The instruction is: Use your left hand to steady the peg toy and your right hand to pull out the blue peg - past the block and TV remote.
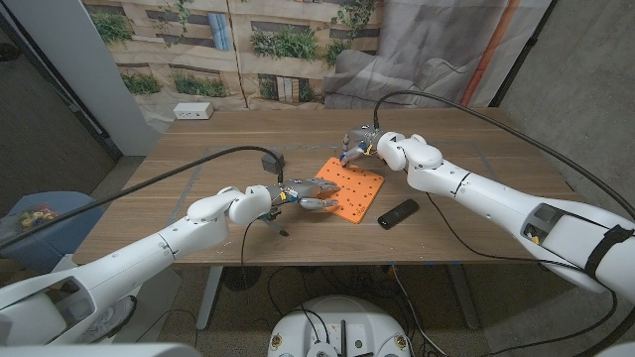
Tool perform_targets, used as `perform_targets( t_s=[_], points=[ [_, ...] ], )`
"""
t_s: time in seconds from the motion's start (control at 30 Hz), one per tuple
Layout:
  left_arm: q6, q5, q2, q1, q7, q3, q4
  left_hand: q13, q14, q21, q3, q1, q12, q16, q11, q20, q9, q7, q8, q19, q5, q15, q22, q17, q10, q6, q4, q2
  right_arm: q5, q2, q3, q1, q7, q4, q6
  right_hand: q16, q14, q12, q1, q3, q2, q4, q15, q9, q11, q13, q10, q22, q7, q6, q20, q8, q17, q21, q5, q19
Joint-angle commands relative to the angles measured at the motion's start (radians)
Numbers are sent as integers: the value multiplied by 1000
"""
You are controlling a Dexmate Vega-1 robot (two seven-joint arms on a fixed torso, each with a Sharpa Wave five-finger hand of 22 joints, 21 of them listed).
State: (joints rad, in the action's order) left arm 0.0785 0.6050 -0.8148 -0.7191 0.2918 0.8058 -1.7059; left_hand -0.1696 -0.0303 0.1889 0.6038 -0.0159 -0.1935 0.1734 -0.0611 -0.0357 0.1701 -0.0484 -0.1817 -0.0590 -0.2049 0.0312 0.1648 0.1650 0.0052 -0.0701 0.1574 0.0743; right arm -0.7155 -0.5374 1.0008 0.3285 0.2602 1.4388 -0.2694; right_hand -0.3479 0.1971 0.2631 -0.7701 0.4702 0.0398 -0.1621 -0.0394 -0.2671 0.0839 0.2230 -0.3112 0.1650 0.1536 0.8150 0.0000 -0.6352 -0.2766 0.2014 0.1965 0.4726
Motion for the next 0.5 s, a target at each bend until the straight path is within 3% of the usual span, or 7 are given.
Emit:
perform_targets(
  t_s=[0.03,0.5],
  points=[
    [-1,-9,4,7,35,7,10,-4,43,10,10,-2,-3,8,-8,-127,3,8,-1,33,4,51,6,5,49,-23,0,99,37,2,-9,-11,5,-15,3,-5,8,3,-26,3,-37,8,-5,-13,-2,1,-7,4,68,81,-1,-18,-4,2,6,5],
    [-3,-11,4,8,34,10,11,-4,43,9,15,-2,-1,7,-8,-126,3,7,0,34,5,50,6,5,50,-22,-1,98,53,-2,-9,-24,6,-24,4,-5,8,2,-27,2,-45,7,-7,-13,0,0,-13,4,69,86,-1,-19,-5,-1,7,5]
  ],
)
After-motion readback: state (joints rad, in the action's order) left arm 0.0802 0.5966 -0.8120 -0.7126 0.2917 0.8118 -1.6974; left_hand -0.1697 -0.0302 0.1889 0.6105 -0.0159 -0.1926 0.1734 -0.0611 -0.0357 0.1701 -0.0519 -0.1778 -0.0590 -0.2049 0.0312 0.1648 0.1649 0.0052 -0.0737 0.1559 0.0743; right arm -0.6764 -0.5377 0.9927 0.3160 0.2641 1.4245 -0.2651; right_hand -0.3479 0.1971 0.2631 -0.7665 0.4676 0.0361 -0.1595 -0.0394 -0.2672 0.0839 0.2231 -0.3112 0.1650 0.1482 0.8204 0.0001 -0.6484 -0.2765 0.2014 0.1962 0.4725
